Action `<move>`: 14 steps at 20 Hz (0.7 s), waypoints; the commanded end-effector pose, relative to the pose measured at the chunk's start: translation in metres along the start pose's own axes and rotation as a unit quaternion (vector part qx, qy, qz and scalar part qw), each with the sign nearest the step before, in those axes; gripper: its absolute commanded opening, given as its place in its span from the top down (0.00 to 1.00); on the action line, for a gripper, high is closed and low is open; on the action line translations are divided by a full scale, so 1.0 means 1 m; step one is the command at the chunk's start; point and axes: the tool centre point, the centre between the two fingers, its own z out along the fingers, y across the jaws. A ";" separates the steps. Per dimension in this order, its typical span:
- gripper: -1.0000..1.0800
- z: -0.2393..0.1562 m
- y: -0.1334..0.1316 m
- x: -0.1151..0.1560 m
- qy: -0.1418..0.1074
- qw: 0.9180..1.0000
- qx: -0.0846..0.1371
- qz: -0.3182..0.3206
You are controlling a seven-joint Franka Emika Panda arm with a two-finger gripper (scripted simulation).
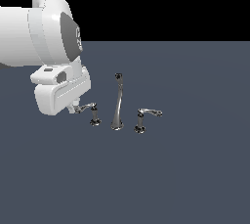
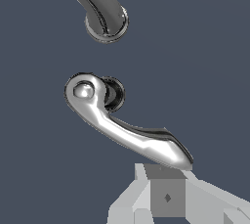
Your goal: Turn on the faucet by rotating a designated handle.
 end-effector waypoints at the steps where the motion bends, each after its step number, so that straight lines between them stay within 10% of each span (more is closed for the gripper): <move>1: 1.00 0.000 0.003 0.005 0.000 1.000 0.000 0.000; 14: 1.00 0.000 0.026 0.023 -0.003 1.000 -0.002 -0.014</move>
